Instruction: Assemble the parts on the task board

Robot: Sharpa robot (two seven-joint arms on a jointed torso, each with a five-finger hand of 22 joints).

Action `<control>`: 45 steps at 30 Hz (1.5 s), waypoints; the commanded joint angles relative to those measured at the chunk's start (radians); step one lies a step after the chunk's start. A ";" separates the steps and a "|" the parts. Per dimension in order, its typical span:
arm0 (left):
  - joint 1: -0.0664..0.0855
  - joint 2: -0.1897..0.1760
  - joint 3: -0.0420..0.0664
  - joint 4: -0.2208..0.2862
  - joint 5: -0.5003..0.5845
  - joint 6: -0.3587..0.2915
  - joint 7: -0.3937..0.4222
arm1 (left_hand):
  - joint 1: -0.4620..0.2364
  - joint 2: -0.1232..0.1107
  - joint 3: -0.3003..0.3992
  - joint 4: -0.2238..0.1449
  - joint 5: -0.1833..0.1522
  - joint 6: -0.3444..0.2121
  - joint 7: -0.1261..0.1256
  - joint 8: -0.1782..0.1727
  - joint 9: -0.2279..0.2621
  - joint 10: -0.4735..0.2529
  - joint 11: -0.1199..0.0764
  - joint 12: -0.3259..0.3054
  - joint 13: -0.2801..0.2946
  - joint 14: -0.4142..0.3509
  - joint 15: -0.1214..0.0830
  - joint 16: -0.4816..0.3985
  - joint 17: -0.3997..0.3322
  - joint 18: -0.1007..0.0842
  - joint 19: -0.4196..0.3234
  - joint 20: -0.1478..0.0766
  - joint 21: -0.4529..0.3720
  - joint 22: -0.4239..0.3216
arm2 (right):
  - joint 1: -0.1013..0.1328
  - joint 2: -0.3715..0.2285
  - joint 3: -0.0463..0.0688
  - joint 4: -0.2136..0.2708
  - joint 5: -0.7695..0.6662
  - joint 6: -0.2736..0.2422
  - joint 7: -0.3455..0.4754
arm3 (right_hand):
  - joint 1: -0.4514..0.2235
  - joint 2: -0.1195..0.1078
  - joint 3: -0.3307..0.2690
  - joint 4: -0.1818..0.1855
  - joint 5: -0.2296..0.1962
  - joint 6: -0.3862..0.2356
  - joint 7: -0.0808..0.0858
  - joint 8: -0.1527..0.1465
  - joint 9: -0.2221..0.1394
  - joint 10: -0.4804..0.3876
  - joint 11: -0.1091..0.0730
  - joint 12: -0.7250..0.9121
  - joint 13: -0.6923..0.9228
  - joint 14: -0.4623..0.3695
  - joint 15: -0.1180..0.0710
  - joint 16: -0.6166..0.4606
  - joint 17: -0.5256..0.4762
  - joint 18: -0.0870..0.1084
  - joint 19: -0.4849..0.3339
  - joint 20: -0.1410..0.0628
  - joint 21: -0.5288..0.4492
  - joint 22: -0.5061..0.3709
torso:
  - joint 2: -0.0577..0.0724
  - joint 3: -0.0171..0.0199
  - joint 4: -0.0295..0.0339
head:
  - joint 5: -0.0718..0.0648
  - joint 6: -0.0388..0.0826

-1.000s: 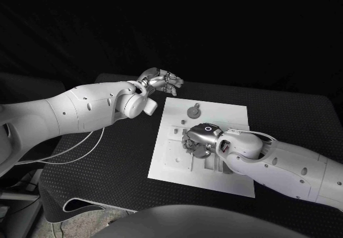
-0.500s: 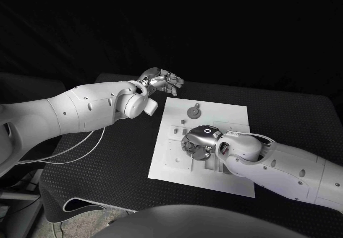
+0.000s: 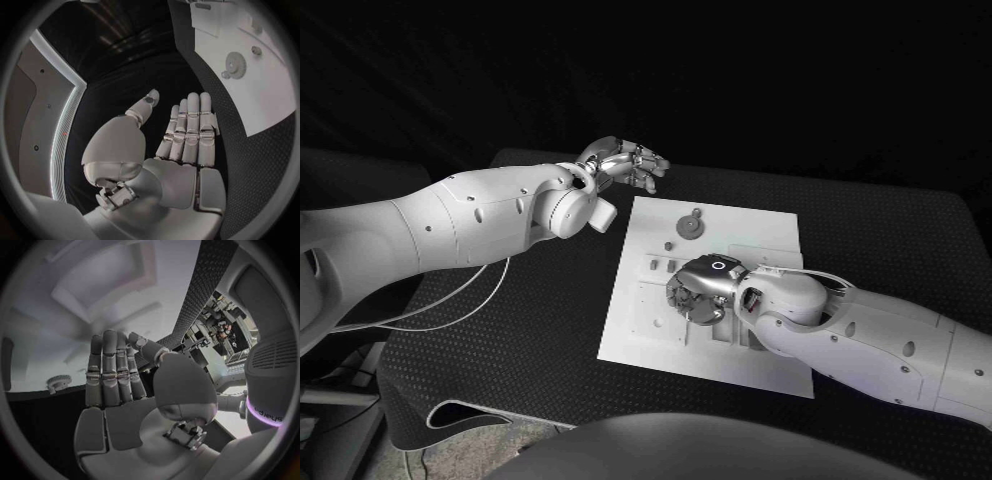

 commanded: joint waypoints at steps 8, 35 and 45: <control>0.002 0.000 0.001 0.002 0.002 0.014 0.004 | -0.005 -0.001 -0.006 0.001 -0.005 -0.011 0.000 0.003 -0.001 -0.009 0.002 -0.005 -0.002 -0.001 0.008 -0.005 0.002 0.021 -0.007 0.000 0.000 -0.002 | -0.004 -0.007 -0.005 -0.008 0.028 -0.024 -0.008 | -0.032 -0.066 -0.015 0.012 0.002 -0.088 0.040 -0.058 -0.023 -0.109 0.045 -0.075 -0.024 -0.026 0.029 -0.007 0.009 0.013 -0.002 0.005 -0.009 0.024 | 0.000 0.0009 -0.0002 | -0.003 0.000; 0.002 -0.011 0.001 0.000 0.002 0.011 0.010 | -0.007 -0.001 -0.007 0.002 -0.005 -0.012 0.000 0.005 -0.002 -0.009 0.002 -0.004 -0.002 0.000 0.008 -0.006 0.003 0.021 -0.006 0.000 0.001 -0.004 | 0.107 -0.281 0.074 0.163 0.045 0.011 -0.042 | -0.047 -0.174 -0.033 0.066 0.003 -0.166 0.024 -0.090 -0.061 -0.152 0.061 -0.101 -0.040 -0.037 0.043 0.040 0.043 0.013 0.009 -0.004 0.021 0.056 | 0.000 0.0000 -0.0071 | -0.037 0.039; 0.002 -0.011 0.001 -0.003 0.002 0.012 0.012 | -0.006 -0.001 -0.007 0.001 -0.005 -0.011 0.000 0.006 -0.002 -0.008 0.001 -0.003 -0.002 0.000 0.007 -0.006 0.004 0.021 -0.006 0.000 0.001 -0.005 | 0.110 -0.310 0.075 0.112 0.048 0.017 -0.046 | -0.063 -0.205 -0.030 0.101 0.002 -0.177 0.019 -0.090 -0.066 -0.166 0.067 -0.111 -0.048 -0.047 0.048 0.047 0.042 0.013 0.002 -0.002 0.024 0.056 | -0.001 0.0023 -0.0070 | -0.046 0.044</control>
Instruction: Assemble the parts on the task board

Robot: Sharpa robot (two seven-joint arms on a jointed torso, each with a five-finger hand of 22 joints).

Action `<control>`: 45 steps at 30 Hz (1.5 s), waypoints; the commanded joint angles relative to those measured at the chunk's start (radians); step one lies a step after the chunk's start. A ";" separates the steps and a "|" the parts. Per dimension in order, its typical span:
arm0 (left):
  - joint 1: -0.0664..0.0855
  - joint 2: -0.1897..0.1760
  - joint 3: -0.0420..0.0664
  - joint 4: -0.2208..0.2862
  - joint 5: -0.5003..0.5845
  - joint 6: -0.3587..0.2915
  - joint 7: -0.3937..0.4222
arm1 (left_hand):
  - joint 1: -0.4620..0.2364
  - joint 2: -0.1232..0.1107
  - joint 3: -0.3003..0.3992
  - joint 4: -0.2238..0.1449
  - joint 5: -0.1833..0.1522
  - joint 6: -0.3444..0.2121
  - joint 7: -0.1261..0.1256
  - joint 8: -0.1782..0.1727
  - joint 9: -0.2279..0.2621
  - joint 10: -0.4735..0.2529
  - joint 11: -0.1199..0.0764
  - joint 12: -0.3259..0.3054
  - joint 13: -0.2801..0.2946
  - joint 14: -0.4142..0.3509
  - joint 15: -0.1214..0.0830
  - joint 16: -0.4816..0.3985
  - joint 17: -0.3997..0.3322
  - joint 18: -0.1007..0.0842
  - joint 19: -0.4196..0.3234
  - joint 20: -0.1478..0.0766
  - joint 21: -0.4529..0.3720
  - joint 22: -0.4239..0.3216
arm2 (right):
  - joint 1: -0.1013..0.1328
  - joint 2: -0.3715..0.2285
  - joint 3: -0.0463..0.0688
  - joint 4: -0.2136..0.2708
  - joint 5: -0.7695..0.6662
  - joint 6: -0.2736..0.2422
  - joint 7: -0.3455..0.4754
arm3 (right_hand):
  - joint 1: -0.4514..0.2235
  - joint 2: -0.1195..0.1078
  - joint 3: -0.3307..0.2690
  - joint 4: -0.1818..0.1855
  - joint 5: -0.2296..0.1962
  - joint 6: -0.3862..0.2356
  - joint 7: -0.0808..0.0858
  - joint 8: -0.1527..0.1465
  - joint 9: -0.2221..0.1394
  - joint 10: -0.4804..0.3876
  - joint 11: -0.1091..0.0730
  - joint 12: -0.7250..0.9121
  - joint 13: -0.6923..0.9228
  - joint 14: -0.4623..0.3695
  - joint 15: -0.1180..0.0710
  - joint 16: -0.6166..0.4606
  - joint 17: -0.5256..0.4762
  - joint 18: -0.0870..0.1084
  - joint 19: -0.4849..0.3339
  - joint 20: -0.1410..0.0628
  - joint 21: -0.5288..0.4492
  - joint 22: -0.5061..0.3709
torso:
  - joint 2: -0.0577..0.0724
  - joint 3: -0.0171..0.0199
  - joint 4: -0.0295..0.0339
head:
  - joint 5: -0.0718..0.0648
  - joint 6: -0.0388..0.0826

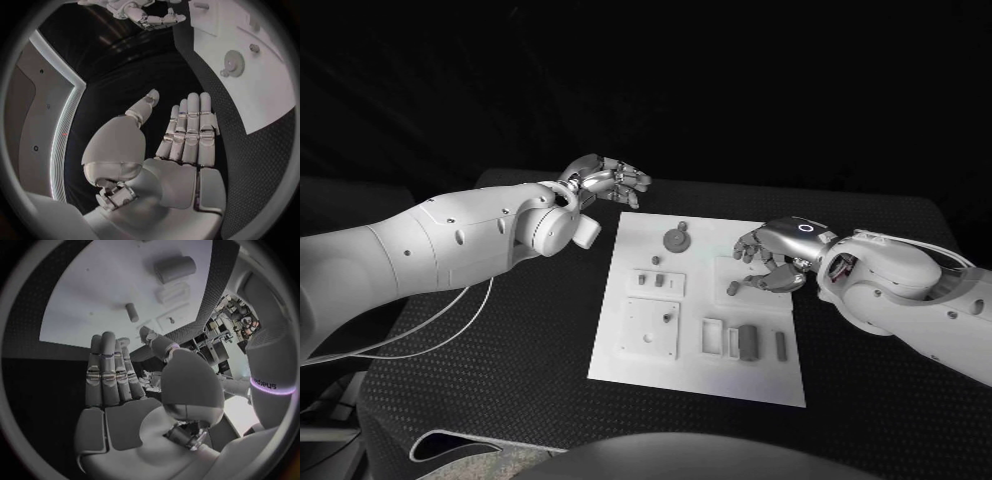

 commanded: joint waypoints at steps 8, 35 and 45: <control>0.001 0.000 0.001 -0.001 0.002 0.009 0.015 | -0.006 -0.001 -0.005 -0.001 -0.005 -0.005 -0.002 0.007 -0.001 -0.004 -0.002 -0.003 -0.001 0.003 0.005 -0.006 0.002 0.013 -0.005 -0.001 0.001 -0.002 | -0.005 0.033 -0.014 -0.050 -0.017 0.055 -0.006 | 0.007 -0.011 0.003 0.014 0.002 -0.009 -0.004 0.000 -0.002 -0.013 0.004 -0.009 -0.004 -0.009 0.002 0.009 -0.002 0.013 -0.011 0.001 0.006 0.024 | 0.001 -0.0013 0.0004 | -0.005 0.002; 0.001 -0.001 0.001 -0.002 -0.004 0.012 0.014 | -0.006 0.000 -0.005 -0.001 -0.005 -0.005 -0.002 0.008 -0.001 -0.004 -0.002 -0.003 -0.001 0.003 0.005 -0.007 0.003 0.013 -0.005 0.000 0.001 -0.003 | -0.039 0.092 -0.027 -0.089 -0.049 0.063 0.004 | 0.034 0.088 -0.001 -0.026 0.002 0.098 0.010 0.067 0.020 0.097 -0.034 0.049 0.023 0.007 -0.032 0.032 -0.013 0.013 -0.002 -0.005 0.026 0.023 | 0.000 -0.0007 0.0021 | 0.002 -0.011; 0.001 -0.001 0.001 -0.003 -0.004 0.013 0.014 | -0.007 0.001 -0.005 0.000 -0.005 -0.005 -0.002 0.009 -0.002 -0.004 -0.002 -0.003 -0.001 0.003 0.005 -0.008 0.003 0.013 -0.005 0.000 0.001 -0.004 | -0.041 0.097 -0.027 -0.090 -0.050 0.059 0.001 | 0.018 0.112 -0.005 -0.036 0.002 0.131 -0.005 0.080 0.026 0.127 -0.047 0.064 0.039 0.019 -0.043 0.039 -0.016 0.013 0.009 -0.009 0.033 0.023 | 0.000 -0.0020 0.0023 | 0.001 -0.015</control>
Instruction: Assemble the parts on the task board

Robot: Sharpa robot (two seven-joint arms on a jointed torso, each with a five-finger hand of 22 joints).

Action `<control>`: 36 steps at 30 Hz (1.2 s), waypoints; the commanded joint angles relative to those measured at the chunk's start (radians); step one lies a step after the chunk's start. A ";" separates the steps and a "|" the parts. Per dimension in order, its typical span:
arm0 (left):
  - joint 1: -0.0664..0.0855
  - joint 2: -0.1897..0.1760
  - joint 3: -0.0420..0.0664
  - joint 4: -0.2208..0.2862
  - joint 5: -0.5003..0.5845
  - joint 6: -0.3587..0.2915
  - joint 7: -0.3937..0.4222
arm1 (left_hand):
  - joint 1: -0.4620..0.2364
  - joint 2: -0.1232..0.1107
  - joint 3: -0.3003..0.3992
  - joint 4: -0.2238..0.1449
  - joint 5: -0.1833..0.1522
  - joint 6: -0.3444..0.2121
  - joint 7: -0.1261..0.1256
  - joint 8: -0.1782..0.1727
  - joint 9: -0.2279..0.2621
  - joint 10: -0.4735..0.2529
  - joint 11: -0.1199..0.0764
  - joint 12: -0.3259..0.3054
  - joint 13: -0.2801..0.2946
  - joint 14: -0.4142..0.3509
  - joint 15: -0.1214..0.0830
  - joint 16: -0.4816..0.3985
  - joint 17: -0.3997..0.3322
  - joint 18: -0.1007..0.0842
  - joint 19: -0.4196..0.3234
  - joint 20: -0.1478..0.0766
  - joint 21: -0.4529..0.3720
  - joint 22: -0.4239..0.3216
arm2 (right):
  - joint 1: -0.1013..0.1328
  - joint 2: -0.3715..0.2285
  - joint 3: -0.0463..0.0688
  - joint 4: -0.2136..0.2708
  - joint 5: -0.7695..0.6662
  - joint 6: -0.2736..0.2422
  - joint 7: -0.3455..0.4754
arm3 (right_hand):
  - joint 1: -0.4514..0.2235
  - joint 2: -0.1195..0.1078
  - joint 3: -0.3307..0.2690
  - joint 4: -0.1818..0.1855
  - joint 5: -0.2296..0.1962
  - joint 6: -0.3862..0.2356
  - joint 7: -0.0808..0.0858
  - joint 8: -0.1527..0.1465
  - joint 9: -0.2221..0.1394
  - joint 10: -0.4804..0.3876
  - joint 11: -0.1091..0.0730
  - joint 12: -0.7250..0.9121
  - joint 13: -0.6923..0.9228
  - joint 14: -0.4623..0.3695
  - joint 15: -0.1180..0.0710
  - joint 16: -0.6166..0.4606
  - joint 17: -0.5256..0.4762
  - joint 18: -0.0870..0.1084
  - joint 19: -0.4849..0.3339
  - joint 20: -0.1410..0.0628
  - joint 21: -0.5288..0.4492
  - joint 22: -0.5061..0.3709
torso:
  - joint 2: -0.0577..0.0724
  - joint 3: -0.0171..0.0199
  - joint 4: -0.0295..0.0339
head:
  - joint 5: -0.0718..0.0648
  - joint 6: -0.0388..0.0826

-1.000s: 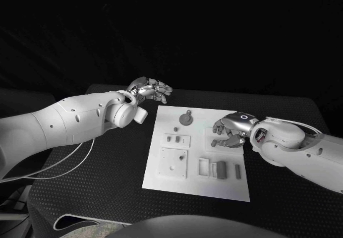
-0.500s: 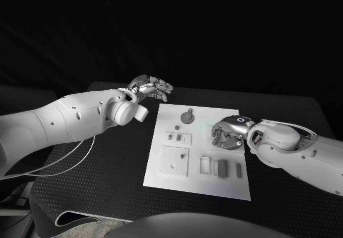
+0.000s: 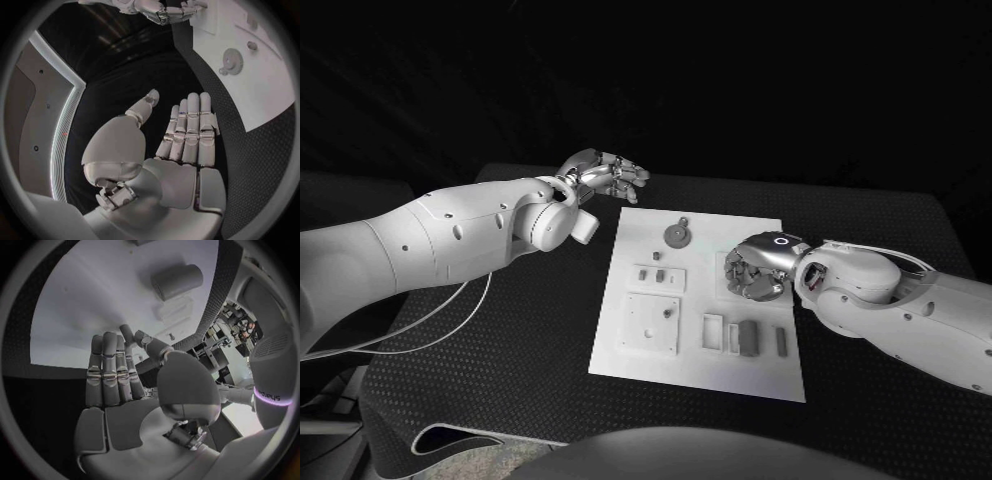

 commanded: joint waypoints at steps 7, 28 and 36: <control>0.001 0.004 0.001 -0.001 -0.002 0.013 0.011 | -0.007 0.001 -0.005 0.000 -0.005 -0.006 -0.002 0.005 -0.002 -0.005 -0.001 -0.003 -0.001 0.003 0.005 -0.004 0.001 0.006 -0.006 0.000 0.001 -0.002 | -0.004 0.008 0.000 -0.003 -0.015 0.007 0.003 | -0.013 -0.012 0.000 -0.002 0.003 0.003 0.003 -0.002 -0.001 0.002 0.001 0.000 0.003 0.001 -0.006 0.004 -0.004 0.013 0.007 0.000 0.005 0.022 | 0.001 -0.0013 0.0007 | -0.001 -0.003; 0.001 0.006 0.001 -0.011 -0.002 0.013 0.012 | -0.009 0.003 -0.005 0.000 -0.005 -0.007 -0.002 0.006 -0.002 -0.006 -0.001 -0.003 -0.002 0.002 0.005 -0.006 0.002 0.006 -0.006 0.000 0.001 -0.004 | 0.015 -0.034 0.025 0.075 0.023 -0.066 -0.023 | 0.014 0.094 0.021 -0.060 0.003 0.053 -0.016 0.019 0.013 0.051 -0.021 0.022 0.032 0.027 -0.026 0.023 -0.004 0.013 0.035 -0.013 0.022 0.024 | 0.000 -0.0016 -0.0007 | 0.006 -0.003; 0.001 0.008 0.001 -0.013 -0.002 0.014 0.012 | -0.010 0.004 -0.005 0.000 -0.005 -0.007 -0.002 0.006 -0.003 -0.006 -0.001 -0.003 -0.002 0.002 0.006 -0.006 0.002 0.006 -0.006 0.000 0.001 -0.004 | 0.025 -0.041 0.057 0.141 0.095 -0.084 -0.007 | 0.014 0.093 0.021 -0.060 0.003 0.056 -0.017 0.020 0.014 0.054 -0.023 0.022 0.035 0.030 -0.028 0.024 -0.004 0.013 0.038 -0.014 0.024 0.023 | 0.000 -0.0012 0.0012 | 0.015 -0.008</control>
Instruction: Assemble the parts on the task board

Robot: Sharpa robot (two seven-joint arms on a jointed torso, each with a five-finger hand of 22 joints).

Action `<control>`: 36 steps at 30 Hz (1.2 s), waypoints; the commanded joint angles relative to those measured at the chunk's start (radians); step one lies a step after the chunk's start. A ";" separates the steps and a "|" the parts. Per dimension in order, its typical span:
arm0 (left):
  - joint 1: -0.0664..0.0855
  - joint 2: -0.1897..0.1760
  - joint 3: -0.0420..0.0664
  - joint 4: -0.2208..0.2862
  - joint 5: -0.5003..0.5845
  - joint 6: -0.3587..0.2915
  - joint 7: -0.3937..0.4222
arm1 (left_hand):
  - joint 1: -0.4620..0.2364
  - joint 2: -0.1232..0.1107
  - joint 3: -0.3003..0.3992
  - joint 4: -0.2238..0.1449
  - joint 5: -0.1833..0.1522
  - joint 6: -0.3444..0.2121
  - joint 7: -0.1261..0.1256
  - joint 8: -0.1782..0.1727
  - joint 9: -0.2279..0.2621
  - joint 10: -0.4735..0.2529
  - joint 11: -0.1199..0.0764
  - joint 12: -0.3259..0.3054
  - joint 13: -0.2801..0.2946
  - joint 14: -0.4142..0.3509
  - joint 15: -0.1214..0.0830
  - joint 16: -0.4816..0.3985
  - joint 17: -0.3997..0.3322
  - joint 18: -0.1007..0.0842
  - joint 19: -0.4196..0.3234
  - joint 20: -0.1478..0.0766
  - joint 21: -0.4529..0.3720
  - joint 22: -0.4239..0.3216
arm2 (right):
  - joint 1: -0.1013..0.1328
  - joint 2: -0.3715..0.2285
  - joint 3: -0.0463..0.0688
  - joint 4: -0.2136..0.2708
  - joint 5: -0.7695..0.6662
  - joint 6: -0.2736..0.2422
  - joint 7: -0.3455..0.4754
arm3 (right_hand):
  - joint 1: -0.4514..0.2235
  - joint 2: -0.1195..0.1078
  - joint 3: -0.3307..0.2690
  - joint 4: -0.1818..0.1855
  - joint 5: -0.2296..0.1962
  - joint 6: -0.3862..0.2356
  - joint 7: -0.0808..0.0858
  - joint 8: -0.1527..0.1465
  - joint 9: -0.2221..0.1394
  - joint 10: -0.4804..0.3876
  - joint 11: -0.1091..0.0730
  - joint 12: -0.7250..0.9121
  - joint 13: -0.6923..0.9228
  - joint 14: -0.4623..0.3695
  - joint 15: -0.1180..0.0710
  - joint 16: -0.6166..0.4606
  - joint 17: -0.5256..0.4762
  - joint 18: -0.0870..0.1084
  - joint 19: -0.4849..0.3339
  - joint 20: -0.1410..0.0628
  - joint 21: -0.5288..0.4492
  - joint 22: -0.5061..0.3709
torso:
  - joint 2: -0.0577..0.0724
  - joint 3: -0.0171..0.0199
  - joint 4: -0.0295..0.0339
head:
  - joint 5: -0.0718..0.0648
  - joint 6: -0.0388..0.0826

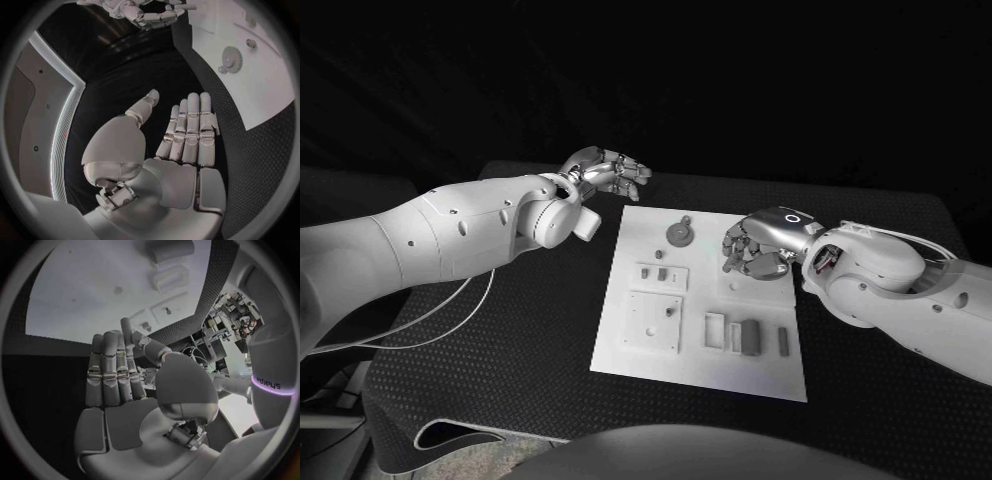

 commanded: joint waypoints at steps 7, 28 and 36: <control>0.001 0.003 0.001 0.001 -0.002 0.012 0.013 | -0.010 0.004 -0.005 0.000 -0.005 -0.007 -0.002 0.007 -0.001 -0.006 -0.001 -0.003 -0.002 0.002 0.006 -0.006 0.001 0.014 -0.006 0.000 0.001 -0.002 | -0.003 0.056 -0.001 0.033 0.091 -0.004 0.037 | -0.001 0.008 0.001 -0.003 0.003 0.012 -0.006 0.005 0.013 0.006 0.000 0.006 0.002 0.005 -0.007 0.006 0.001 0.013 0.007 -0.001 0.007 0.023 | 0.001 0.0005 -0.0011 | 0.017 -0.009; 0.001 0.022 0.001 -0.007 -0.002 0.011 0.014 | -0.010 0.005 -0.005 0.000 -0.005 -0.007 -0.002 0.008 -0.001 -0.005 -0.001 -0.002 -0.001 0.002 0.006 -0.007 0.002 0.014 -0.006 0.000 0.001 -0.003 | -0.084 0.234 -0.067 -0.026 -0.025 0.042 0.056 | 0.000 0.010 0.003 -0.005 0.003 0.010 -0.005 0.003 0.013 0.004 0.000 0.003 0.003 0.005 -0.007 0.006 0.000 0.013 0.008 -0.002 0.008 0.022 | 0.000 0.0005 0.0023 | 0.035 -0.020; 0.001 0.024 0.001 -0.006 -0.002 0.013 0.013 | -0.011 0.005 -0.005 0.000 -0.005 -0.007 -0.002 0.009 -0.001 -0.005 -0.001 -0.002 -0.001 0.002 0.006 -0.008 0.002 0.014 -0.006 0.000 0.001 -0.004 | -0.096 0.256 -0.082 -0.051 -0.060 0.048 0.052 | 0.001 0.011 0.003 -0.005 0.003 0.010 -0.005 0.003 0.014 0.004 0.000 0.003 0.003 0.005 -0.008 0.006 0.000 0.013 0.007 -0.003 0.008 0.022 | 0.001 0.0004 0.0004 | 0.038 -0.023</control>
